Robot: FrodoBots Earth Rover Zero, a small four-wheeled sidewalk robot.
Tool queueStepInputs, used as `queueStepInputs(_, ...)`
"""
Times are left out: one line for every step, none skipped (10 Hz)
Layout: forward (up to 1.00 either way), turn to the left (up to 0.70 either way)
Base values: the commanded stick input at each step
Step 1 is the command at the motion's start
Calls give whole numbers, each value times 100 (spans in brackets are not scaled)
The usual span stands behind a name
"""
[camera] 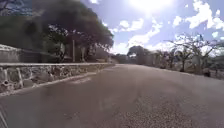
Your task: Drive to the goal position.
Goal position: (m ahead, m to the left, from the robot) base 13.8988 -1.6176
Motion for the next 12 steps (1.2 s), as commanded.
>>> queueStepInputs(50, 0)
queueStepInputs(50, 0)
queueStepInputs(50, 0)
queueStepInputs(50, 0)
queueStepInputs(50, 0)
queueStepInputs(50, 0)
queueStepInputs(50, 0)
queueStepInputs(50, 0)
queueStepInputs(50, 0)
queueStepInputs(50, 0)
queueStepInputs(50, 0)
queueStepInputs(50, 0)
